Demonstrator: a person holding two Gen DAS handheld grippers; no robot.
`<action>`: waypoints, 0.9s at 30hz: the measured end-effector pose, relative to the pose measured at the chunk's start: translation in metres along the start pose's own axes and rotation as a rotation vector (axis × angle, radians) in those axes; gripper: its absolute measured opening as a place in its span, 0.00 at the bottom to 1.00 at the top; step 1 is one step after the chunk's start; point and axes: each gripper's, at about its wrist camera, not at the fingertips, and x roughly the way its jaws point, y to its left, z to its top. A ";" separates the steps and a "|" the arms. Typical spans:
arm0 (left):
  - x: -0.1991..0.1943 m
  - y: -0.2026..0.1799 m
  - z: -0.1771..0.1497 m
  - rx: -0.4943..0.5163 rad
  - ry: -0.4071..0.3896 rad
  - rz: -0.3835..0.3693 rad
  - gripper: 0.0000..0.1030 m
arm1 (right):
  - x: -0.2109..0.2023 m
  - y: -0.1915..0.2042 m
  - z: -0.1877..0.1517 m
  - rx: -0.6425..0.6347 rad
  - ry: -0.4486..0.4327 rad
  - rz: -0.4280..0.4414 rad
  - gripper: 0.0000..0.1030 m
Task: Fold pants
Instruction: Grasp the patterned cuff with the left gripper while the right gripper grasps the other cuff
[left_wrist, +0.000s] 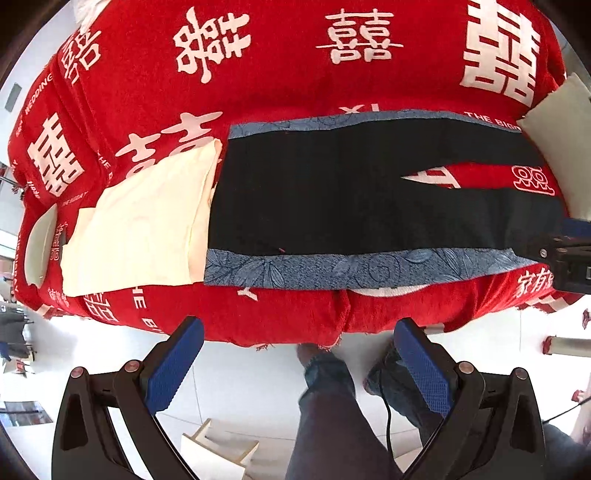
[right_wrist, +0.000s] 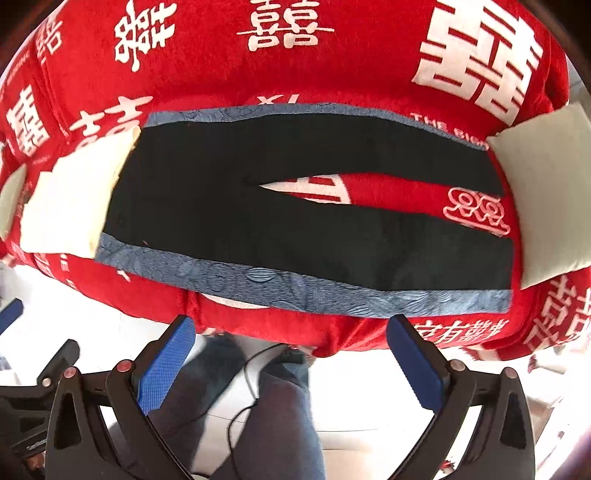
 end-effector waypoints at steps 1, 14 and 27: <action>0.003 0.003 0.002 -0.011 -0.001 -0.009 1.00 | 0.002 -0.002 0.000 0.022 0.003 0.042 1.00; 0.143 0.069 0.011 -0.272 0.138 -0.238 1.00 | 0.114 0.002 -0.032 0.438 0.035 0.549 1.00; 0.255 0.096 -0.032 -0.518 0.175 -0.528 0.79 | 0.256 0.032 -0.063 0.583 0.021 0.775 0.68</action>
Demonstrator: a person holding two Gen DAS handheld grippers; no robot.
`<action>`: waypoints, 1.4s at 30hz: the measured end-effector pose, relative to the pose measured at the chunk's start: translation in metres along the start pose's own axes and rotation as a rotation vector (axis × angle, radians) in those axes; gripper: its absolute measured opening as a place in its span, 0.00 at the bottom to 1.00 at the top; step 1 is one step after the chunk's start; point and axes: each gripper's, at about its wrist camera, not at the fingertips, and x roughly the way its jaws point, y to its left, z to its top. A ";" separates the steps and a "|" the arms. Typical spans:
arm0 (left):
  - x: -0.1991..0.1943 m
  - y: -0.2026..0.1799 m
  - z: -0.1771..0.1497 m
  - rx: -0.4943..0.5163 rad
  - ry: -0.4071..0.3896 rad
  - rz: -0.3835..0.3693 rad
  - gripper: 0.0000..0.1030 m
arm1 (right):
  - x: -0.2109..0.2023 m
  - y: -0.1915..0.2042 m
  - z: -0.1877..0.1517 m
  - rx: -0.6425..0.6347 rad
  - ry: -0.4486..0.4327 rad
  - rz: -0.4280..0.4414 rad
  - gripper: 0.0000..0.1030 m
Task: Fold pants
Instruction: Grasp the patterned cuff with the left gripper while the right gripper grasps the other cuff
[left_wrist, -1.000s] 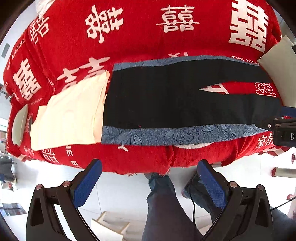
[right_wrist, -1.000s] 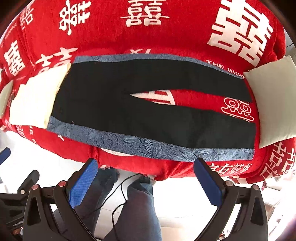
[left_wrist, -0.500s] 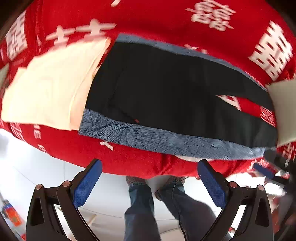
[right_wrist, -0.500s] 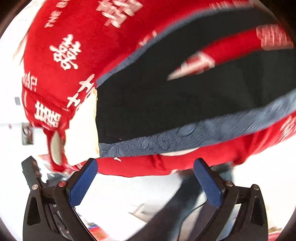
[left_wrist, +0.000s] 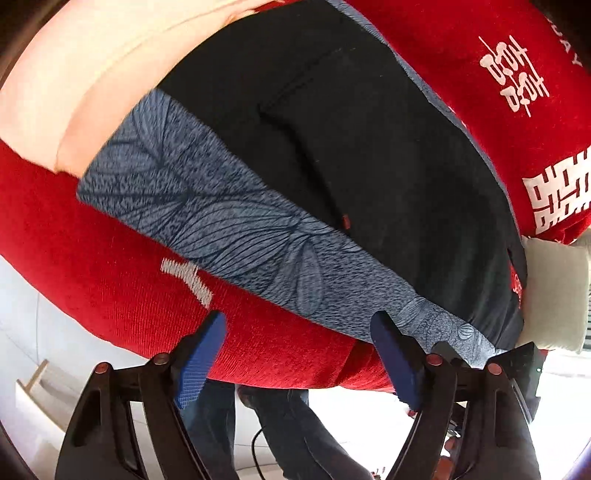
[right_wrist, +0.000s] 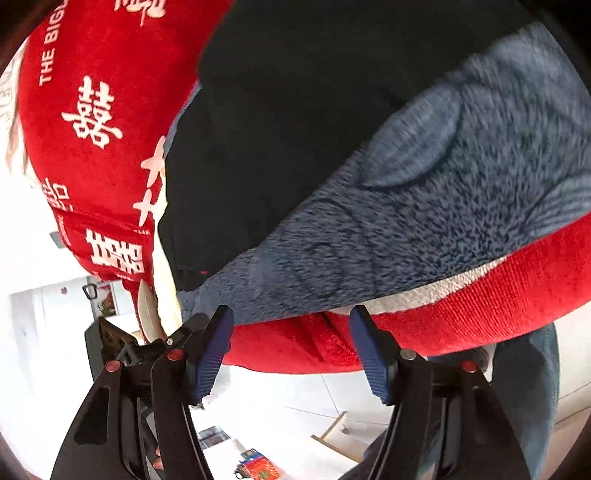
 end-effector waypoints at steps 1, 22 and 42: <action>0.002 0.001 -0.001 0.007 0.001 -0.006 0.79 | 0.000 -0.003 0.000 0.001 -0.007 0.017 0.68; -0.006 0.018 0.039 -0.223 -0.021 -0.240 0.89 | -0.031 0.038 0.032 0.022 -0.063 0.191 0.16; -0.010 0.004 0.058 -0.033 -0.026 -0.087 0.17 | -0.048 -0.055 0.029 0.381 -0.227 0.276 0.07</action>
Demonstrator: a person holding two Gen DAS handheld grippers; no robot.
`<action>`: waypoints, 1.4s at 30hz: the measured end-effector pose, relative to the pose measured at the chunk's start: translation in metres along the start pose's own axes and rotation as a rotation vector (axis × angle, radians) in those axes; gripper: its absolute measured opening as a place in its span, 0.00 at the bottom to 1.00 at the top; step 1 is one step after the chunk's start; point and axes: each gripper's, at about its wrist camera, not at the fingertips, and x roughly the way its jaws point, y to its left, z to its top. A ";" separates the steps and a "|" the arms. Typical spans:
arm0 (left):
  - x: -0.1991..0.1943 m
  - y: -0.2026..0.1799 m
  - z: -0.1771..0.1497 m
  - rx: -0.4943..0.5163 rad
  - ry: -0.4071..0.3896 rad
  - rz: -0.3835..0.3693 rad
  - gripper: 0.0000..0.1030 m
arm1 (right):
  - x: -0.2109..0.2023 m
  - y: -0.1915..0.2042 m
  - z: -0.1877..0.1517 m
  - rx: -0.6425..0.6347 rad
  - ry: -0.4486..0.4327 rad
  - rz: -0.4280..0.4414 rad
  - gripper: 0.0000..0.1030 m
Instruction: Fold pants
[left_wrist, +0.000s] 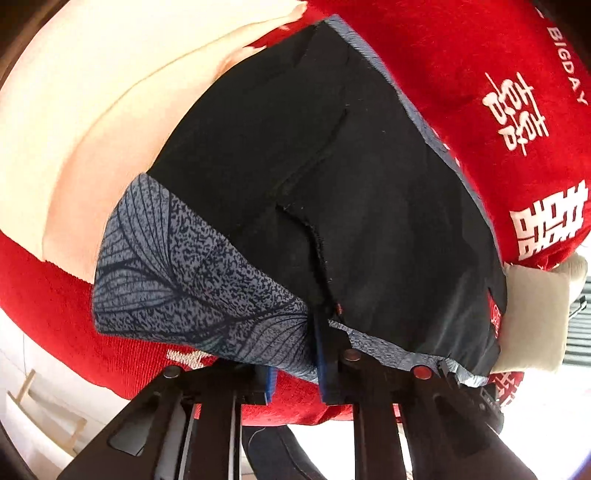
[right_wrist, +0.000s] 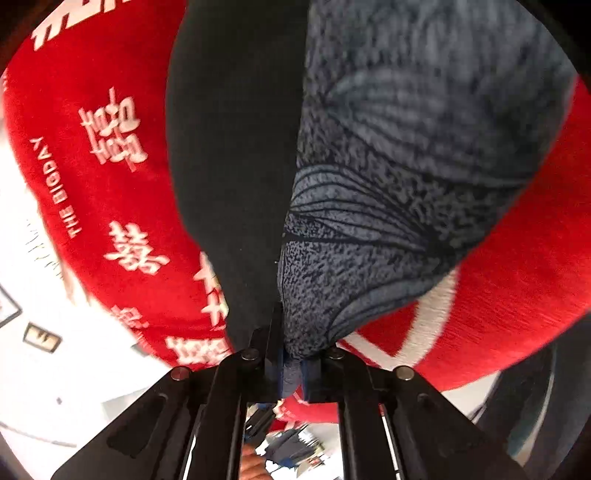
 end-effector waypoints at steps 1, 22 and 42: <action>-0.003 -0.001 0.000 0.001 -0.003 -0.007 0.17 | -0.003 0.011 -0.003 -0.035 -0.010 -0.031 0.07; -0.053 -0.110 0.106 0.155 -0.215 -0.081 0.17 | 0.025 0.212 0.086 -0.526 0.098 -0.204 0.07; 0.004 -0.142 0.200 0.127 -0.348 0.327 0.78 | 0.174 0.249 0.207 -0.677 0.378 -0.469 0.15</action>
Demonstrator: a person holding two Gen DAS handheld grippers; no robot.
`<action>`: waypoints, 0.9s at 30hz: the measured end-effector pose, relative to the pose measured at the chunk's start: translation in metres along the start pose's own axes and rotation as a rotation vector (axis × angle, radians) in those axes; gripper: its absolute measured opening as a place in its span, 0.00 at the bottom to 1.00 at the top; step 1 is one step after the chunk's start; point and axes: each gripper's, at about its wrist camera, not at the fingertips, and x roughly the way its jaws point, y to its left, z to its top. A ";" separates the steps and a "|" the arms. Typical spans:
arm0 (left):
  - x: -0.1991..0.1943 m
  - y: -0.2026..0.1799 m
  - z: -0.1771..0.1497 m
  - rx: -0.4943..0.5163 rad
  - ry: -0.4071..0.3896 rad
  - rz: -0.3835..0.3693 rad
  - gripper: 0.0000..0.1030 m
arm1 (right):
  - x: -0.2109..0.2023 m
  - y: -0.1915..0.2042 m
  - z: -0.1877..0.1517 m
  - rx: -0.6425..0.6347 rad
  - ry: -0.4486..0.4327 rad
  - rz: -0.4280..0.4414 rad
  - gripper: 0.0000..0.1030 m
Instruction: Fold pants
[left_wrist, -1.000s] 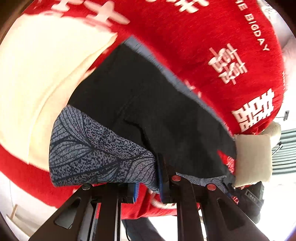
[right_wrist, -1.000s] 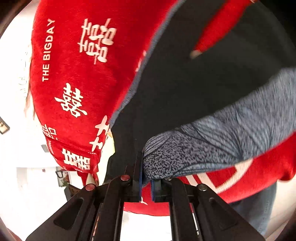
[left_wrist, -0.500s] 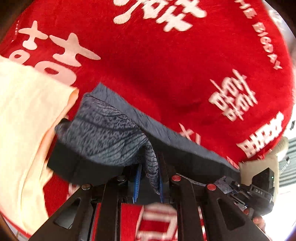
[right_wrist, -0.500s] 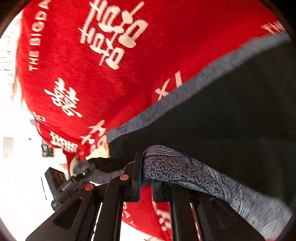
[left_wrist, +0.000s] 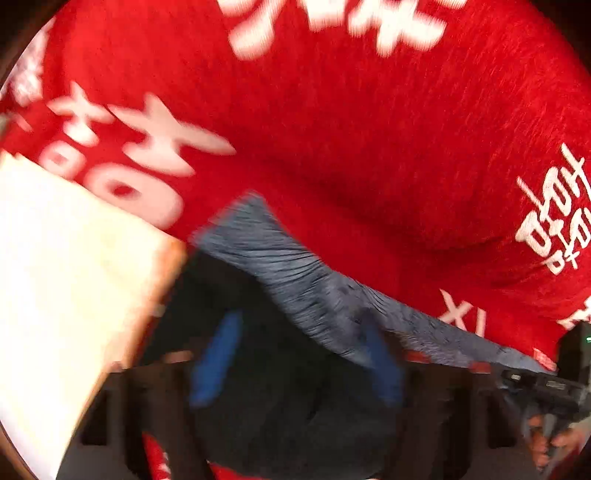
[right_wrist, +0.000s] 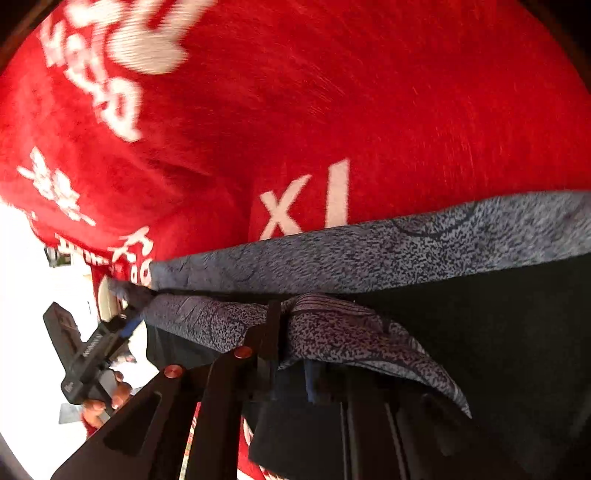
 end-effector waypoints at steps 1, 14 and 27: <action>-0.007 0.003 0.001 0.006 -0.016 0.010 0.78 | -0.005 0.005 -0.001 -0.010 -0.003 0.000 0.23; 0.061 -0.062 -0.064 0.288 0.111 0.205 0.87 | 0.013 0.029 -0.029 -0.280 -0.010 -0.286 0.64; -0.003 -0.102 -0.097 0.347 0.132 0.020 0.87 | -0.086 -0.019 -0.074 0.091 -0.201 0.175 0.80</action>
